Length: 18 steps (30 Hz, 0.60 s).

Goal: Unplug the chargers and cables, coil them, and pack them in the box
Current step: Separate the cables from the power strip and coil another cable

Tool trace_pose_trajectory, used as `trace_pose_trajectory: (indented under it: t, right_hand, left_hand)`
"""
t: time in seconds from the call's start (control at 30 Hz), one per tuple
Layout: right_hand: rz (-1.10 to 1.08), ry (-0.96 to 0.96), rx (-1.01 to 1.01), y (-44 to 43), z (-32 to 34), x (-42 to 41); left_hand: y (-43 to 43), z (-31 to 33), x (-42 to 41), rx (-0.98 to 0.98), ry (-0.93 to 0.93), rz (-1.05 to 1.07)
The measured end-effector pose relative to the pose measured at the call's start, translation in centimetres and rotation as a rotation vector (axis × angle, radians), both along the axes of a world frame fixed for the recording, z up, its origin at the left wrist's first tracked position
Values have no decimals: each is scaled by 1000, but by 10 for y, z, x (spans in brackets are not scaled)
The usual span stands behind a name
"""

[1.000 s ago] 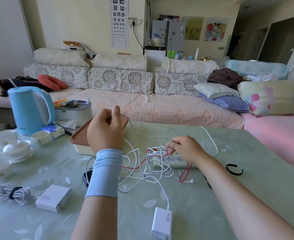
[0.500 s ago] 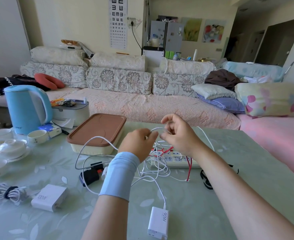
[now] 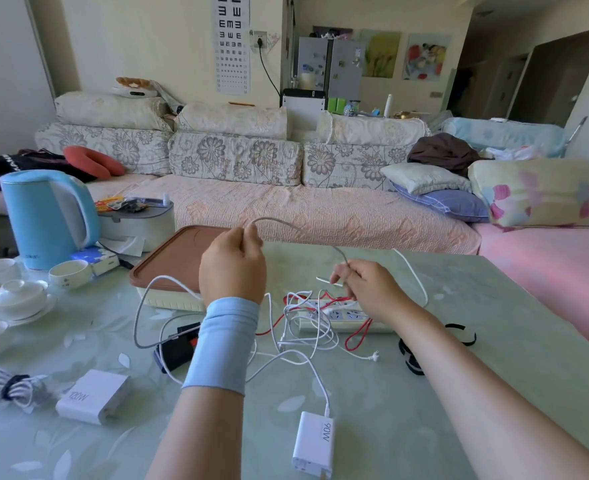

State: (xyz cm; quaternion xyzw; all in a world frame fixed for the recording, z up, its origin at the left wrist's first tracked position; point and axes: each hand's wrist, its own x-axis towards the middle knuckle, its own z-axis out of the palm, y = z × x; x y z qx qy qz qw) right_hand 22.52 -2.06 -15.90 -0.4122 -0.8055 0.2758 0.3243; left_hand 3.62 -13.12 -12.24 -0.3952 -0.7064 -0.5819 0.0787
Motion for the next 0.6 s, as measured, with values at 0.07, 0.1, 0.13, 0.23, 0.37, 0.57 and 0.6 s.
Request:
trace_pose_trajectory:
  t: [0.07,0.1,0.13,0.23,0.37,0.57,0.6]
  right_hand:
    - [21,124,-15,0,5,0]
    - [43,163,-34,-1,7,-1]
    - [74,172,-46,-3,10,-3]
    - [159,117,-78,-11,16,-12]
    - [197,132,-123,-15,19,-13]
    - [-25,-458,-305,-3,-5,3]
    - [-76,-583,-317,-1,-10,8]
  left_hand:
    - [2,-6,-1,-208,120,108]
    - [2,-8,0,-279,173,139]
    - [0,-7,2,-288,247,138]
    - [3,-4,16,-207,533,-158]
    - [11,-13,26,-271,465,-389]
    - [22,-33,29,-588,207,-477]
    - [23,-35,29,-660,211,-487]
